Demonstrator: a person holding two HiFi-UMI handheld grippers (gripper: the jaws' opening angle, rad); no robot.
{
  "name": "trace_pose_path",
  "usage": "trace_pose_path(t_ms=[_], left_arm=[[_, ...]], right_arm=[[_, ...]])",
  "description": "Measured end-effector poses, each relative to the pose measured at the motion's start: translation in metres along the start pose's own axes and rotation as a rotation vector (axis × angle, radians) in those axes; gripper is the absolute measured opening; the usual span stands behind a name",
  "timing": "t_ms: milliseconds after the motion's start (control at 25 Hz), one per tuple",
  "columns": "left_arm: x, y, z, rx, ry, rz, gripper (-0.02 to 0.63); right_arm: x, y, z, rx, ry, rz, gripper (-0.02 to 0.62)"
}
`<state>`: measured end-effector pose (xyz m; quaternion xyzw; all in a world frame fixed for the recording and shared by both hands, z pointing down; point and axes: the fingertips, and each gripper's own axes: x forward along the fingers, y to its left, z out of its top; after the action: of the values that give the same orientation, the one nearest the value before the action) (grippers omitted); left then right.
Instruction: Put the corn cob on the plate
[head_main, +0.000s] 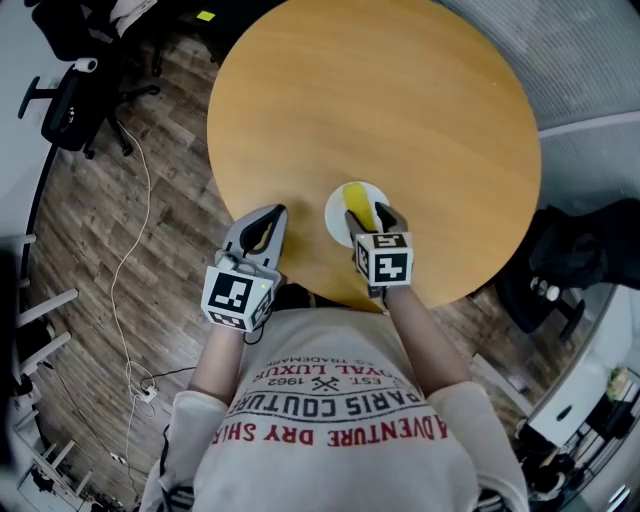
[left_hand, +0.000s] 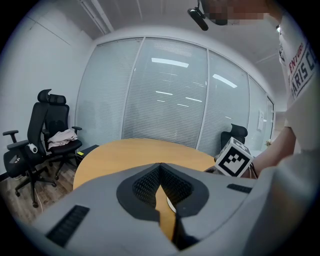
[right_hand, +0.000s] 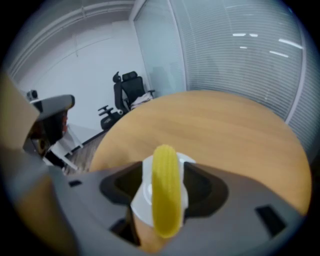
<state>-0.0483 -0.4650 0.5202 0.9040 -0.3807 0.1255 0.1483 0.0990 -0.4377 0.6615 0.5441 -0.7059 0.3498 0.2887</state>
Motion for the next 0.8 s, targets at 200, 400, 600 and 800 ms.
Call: trace_pose_path(t_ms=[200, 400, 600, 800], left_arm=[[0.002, -0.006, 0.009, 0.022, -0.018, -0.033, 0.032], [-0.005, -0.015, 0.020, 0.056, -0.026, -0.069, 0.034], [-0.006, -0.025, 0.043, 0.098, -0.059, -0.109, 0.032], [-0.009, -0.029, 0.071, 0.151, -0.102, -0.123, 0.032]], right_arm=[[-0.031, -0.001, 0.032, -0.013, -0.119, -0.045, 0.188], [-0.067, -0.001, 0.053, 0.010, -0.242, -0.073, 0.061], [-0.104, -0.002, 0.078, 0.019, -0.407, -0.060, 0.034], [-0.143, 0.001, 0.100, -0.054, -0.554, -0.074, 0.029]])
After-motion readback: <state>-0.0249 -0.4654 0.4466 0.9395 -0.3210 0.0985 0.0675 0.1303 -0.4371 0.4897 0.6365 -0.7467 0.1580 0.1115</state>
